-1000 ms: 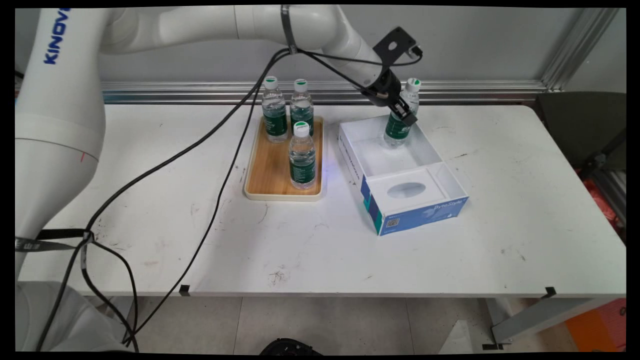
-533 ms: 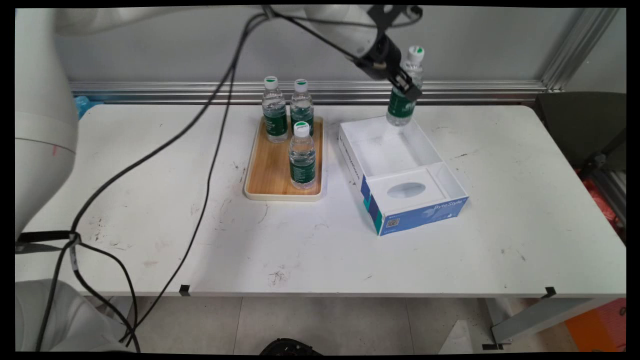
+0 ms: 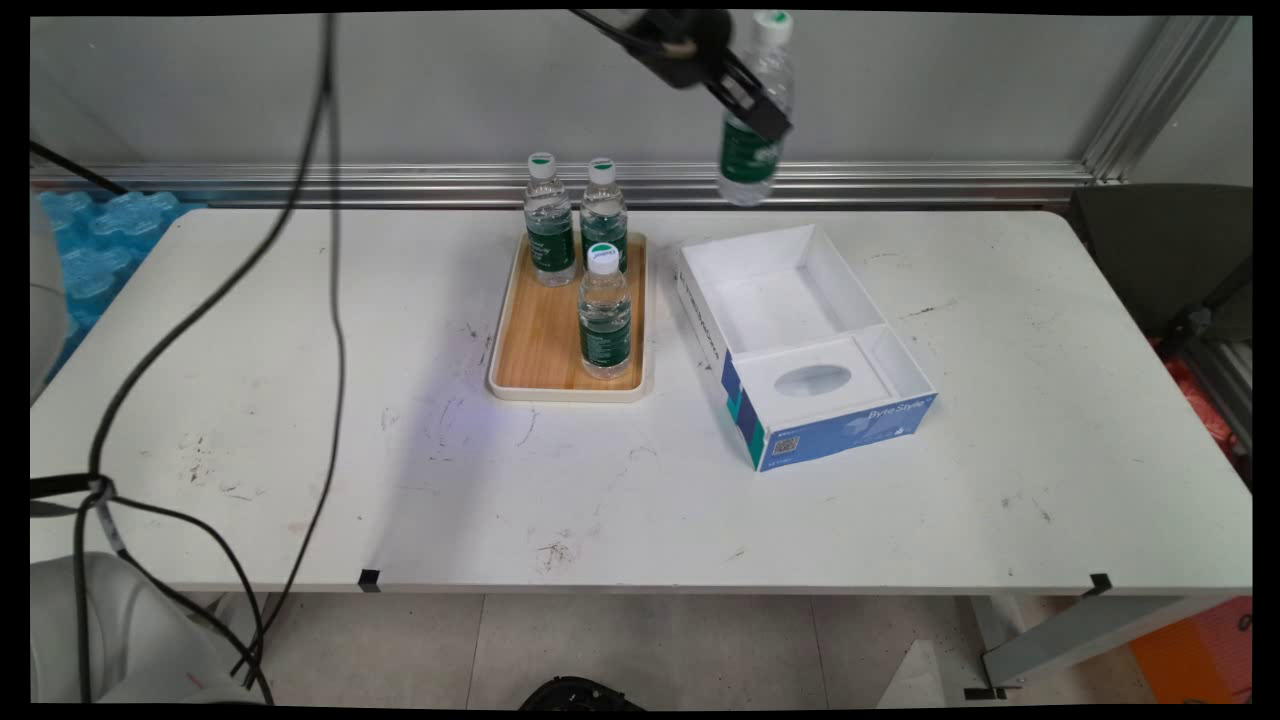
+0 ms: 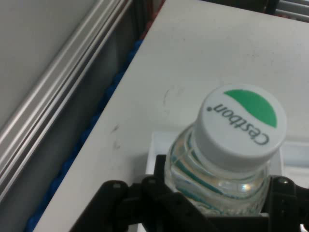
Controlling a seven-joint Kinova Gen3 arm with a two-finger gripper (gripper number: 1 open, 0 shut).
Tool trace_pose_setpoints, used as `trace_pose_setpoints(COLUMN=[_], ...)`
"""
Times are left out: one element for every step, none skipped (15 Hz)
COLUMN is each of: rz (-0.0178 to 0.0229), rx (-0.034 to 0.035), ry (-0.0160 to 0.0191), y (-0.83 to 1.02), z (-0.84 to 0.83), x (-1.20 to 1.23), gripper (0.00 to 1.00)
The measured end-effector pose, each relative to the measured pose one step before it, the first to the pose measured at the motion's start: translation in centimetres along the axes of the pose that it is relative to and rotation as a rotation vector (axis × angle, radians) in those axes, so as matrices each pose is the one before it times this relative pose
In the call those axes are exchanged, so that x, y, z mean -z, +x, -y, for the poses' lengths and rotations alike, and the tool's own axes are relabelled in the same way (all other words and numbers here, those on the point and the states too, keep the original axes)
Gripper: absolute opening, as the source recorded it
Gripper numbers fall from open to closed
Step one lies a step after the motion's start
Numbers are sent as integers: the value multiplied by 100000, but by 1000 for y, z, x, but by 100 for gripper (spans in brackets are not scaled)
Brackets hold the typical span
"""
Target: Place the picked object on the tray
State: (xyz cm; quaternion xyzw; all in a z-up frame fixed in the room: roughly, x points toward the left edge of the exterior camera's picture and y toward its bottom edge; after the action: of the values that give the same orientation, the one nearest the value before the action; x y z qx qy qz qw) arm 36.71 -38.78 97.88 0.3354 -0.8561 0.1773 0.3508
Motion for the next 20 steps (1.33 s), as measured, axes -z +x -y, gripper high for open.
trace_pose_setpoints(rz=[262, 540, 477, 655, 417, 498, 556, 666, 836, 866, 781, 638, 848, 984, 775, 743, 630, 522, 544, 446], rx=[518, 781, 513, 783, 545, 728, 826, 903, 923, 741, 745, 456, 369, 158, -62, -160, -401, -490, -622, -632], ry=[162, 299, 248, 310, 195, 328, 386, 388, 357, 346, 337, 276, 197, 137, 38, -57, -103, -209, -277, -305], y=[-300, -544, -455, -691, -464, -600, -660, -787, -956, -996, -1009, -764, -1059, -1277, -982, -1144, -1116, -867, -1092, -861], z=[191, 336, 242, 428, 314, 387, 411, 508, 581, 578, 573, 382, 500, 518, 331, 363, 302, 211, 266, 189], x=[1019, 1532, 1045, 1479, 941, 1147, 1101, 1232, 1316, 1150, 999, 631, 661, 562, 263, 106, -64, -209, -361, -391], gripper=[0, 0, 0, 0, 0, 0, 0, 0, 0, 0, 0, 0, 0, 0, 0, 0, 0, 0, 0, 0])
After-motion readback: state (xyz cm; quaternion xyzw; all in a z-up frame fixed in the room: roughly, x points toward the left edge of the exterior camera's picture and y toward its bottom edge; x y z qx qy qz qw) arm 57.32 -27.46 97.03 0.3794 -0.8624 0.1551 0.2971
